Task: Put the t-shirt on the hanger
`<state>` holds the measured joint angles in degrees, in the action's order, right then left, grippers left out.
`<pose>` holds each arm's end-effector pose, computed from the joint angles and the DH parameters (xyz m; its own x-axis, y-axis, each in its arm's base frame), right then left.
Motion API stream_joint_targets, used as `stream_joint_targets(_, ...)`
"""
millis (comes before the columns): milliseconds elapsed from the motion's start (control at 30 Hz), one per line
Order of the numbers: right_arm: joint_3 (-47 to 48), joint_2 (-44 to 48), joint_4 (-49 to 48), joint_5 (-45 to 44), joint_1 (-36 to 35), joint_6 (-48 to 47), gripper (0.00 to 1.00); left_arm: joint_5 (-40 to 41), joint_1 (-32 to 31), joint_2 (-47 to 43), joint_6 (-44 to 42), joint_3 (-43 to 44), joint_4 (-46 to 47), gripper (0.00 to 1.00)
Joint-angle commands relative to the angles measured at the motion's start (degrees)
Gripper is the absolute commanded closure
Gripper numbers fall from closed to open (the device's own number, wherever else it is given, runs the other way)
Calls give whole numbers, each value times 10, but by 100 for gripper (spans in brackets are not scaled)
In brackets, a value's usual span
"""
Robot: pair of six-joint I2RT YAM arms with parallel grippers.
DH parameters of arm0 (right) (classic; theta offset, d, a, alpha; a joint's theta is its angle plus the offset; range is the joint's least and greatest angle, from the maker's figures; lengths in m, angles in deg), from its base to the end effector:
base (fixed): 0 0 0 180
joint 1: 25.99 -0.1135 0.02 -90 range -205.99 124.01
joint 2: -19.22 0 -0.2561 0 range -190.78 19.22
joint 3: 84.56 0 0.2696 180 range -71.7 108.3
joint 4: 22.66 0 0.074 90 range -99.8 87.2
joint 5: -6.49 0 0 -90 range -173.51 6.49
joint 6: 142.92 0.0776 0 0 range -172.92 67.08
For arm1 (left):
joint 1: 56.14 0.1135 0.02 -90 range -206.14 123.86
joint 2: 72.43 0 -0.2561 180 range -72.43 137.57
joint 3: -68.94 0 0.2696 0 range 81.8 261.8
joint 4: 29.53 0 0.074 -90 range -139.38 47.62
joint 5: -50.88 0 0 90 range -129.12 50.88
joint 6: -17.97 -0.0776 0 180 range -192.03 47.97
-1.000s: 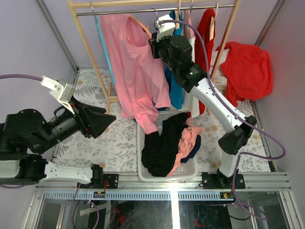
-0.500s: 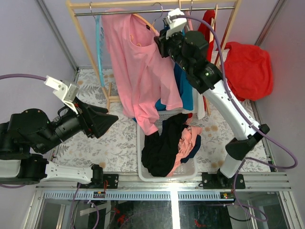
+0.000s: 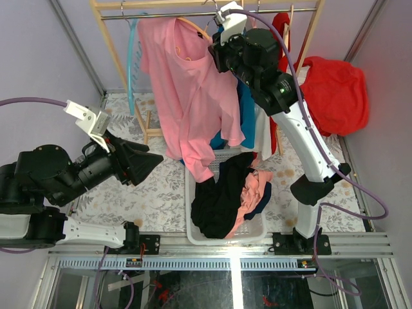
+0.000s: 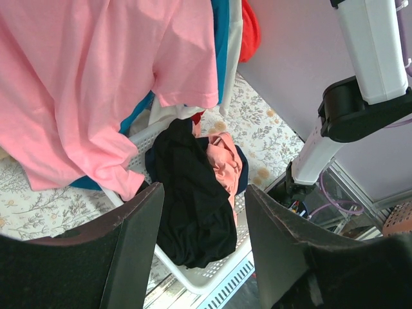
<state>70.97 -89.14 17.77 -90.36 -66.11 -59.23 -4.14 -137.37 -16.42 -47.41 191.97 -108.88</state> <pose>0.3378 0.2726 0.5720 0.1496 -0.0167 -0.9886 -0.5360 0.8388 -0.0952 0.0617 -0.1083 0.5447 -0.3314 -0.0908 -0.9391 0.6450 0.7047 -0.2957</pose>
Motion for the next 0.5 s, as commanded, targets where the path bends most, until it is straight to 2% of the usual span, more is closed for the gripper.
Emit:
stream_joint_targets(0,44,10,-78,-20,0,-13,100,5,3,13,-1,27,11,47)
stream_joint_targets(467,-12,-14,-112,-14,0,0,100,14,2,21,-4,40,0,47)
